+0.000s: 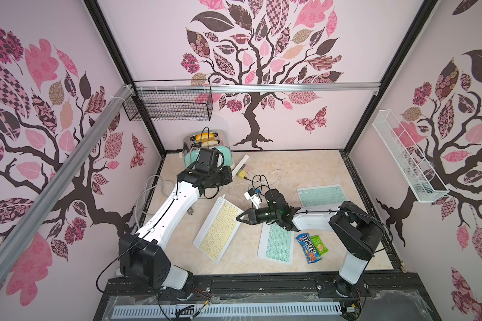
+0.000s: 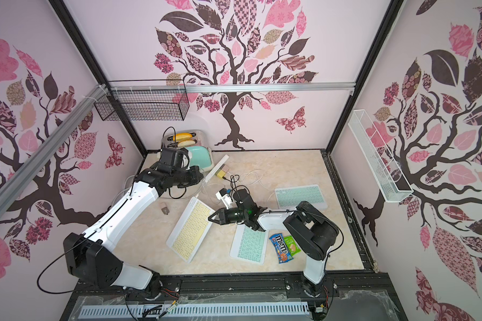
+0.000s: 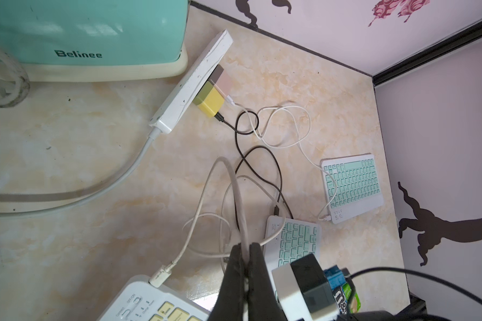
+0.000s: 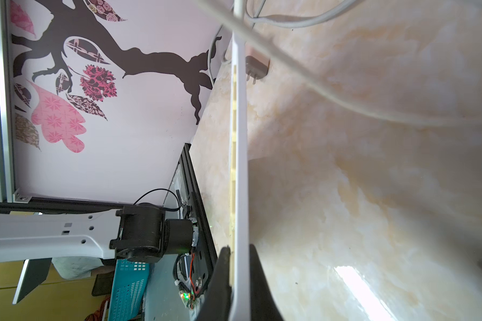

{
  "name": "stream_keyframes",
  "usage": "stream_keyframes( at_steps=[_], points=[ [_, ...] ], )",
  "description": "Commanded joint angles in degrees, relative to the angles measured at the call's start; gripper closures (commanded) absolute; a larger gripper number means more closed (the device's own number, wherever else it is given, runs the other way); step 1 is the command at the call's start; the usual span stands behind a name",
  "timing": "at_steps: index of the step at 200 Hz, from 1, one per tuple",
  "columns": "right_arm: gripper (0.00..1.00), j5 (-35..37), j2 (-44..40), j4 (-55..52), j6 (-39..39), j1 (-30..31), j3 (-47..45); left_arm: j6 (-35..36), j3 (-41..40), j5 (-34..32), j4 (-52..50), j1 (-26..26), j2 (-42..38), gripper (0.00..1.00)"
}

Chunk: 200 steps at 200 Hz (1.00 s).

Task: Unplug the wireless keyboard
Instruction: Pick up the keyboard from the center of the board.

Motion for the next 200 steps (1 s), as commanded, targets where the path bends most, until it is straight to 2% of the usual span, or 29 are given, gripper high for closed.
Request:
stream_keyframes(
  at_steps=[1, 18, 41, 48, 74, 109, 138, 186, 200],
  points=[
    [1.0, -2.71, -3.54, -2.64, -2.3, -0.12, 0.48, -0.11, -0.34, 2.06, 1.8, 1.63, 1.23, 0.94],
    [1.0, -5.43, -4.16, -5.95, -5.09, -0.1, 1.92, 0.63, -0.03, 3.36, 1.57, 3.78, 2.3, 0.91],
    [1.0, -10.17, -3.25, -10.31, -8.86, -0.12, 4.69, 1.92, -0.03, 9.37, 2.49, 7.05, 3.18, 0.73],
    [1.0, -11.85, -2.56, -11.14, -9.57, -0.12, 5.72, 2.79, 0.17, 10.3, 2.06, 7.43, 3.26, 0.7],
    [1.0, -15.28, -1.74, -11.86, -10.98, -0.14, 7.44, 5.15, -1.55, 10.52, 0.87, 7.6, 2.16, 0.61],
    [1.0, -15.51, -3.04, -12.43, -13.28, -1.35, 7.09, 10.17, -3.94, 8.95, -3.27, 7.93, -0.75, 0.35],
    [1.0, -16.88, -2.86, -11.62, -13.24, -4.14, 5.98, 13.14, -4.22, 9.59, -6.86, 8.12, -1.54, 0.26],
    [1.0, -13.3, -6.97, -15.23, -19.26, -5.66, 3.96, 16.07, -8.09, 10.49, -6.61, 8.13, -5.73, 0.22],
    [1.0, -12.6, -7.34, -15.72, -20.47, -5.59, 3.76, 17.33, -8.35, 14.55, -6.95, 8.55, -7.03, 0.18]
  ],
)
